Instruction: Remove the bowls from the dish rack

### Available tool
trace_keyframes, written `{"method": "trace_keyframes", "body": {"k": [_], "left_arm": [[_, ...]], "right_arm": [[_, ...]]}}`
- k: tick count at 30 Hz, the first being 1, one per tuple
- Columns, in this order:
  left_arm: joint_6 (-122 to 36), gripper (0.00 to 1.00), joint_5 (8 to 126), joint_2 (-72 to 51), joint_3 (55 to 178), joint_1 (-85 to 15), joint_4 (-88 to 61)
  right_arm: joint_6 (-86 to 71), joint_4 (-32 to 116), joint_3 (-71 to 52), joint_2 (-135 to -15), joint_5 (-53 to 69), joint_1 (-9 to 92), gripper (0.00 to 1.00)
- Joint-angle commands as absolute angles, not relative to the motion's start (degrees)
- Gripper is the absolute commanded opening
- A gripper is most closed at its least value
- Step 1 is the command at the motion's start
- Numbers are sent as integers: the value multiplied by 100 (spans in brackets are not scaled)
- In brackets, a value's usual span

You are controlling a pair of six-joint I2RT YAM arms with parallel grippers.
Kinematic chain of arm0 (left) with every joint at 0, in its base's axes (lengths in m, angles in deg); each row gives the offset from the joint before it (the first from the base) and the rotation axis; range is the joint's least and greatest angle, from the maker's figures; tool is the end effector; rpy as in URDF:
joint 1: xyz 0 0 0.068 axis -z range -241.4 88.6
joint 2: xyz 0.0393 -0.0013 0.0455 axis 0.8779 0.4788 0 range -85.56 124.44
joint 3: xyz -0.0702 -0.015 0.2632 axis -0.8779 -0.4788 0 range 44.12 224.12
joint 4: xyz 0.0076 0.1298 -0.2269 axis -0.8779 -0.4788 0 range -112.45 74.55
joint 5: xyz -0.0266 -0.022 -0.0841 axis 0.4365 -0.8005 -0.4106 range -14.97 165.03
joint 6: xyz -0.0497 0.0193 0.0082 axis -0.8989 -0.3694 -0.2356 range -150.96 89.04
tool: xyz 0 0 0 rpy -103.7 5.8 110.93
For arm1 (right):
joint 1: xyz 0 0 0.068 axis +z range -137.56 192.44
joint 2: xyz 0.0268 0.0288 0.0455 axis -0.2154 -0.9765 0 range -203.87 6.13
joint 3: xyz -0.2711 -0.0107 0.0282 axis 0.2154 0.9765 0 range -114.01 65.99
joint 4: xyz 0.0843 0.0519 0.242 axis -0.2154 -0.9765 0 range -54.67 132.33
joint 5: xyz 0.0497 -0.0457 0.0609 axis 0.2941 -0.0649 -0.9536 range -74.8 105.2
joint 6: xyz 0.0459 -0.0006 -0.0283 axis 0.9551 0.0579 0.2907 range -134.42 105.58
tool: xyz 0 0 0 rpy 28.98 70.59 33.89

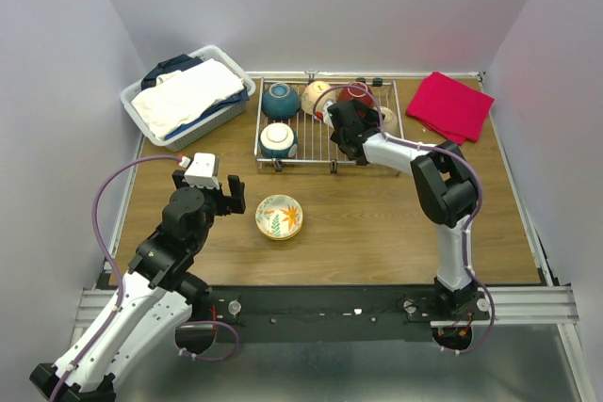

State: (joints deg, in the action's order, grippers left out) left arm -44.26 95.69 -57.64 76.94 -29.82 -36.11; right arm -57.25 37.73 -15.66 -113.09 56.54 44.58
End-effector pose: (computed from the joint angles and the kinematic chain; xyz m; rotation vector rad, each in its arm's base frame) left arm 0.1165 -0.0568 0.2886 0.0411 1.8329 -0.2184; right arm 0.3971 0.2217 0.1744 -1.0554 1.9858 -0.9247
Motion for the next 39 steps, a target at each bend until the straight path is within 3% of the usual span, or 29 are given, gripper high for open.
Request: {"method": "trace_keyframes", "body": {"k": [1,8,15,26,30,34,39], "left_arm": [[-4379,99,9709,-5753,7603,-3028,-3496],[-4388,99,9691,-5718,7594,-3037,-3487],[-4379,99,9665,-5674,7594,-3055,-3469],[-4379,99,9630,-5656,7594,-3099,-3461],[-4379,99,9621,-5656,7594,-3107,-3469],[-4370,99,9603,-5647,7594,-3116,-3469],[-4370,99,9577,-5638,7594,-3116,-3461]], "right_arm": [[-5775,3881,-1382,-11613,5528,4434,100],[-5591,3934,-1294,-11543,5537,4443,97],[-5538,3995,-1426,-11385,5817,4557,81],[-5529,4391,-1443,-10919,6328,4847,64],[-5301,4251,-1592,-10822,6319,4900,52],[-5073,3944,-1777,-10691,6275,4926,51],[-4423,3539,-2076,-10506,6012,4935,39]]}}
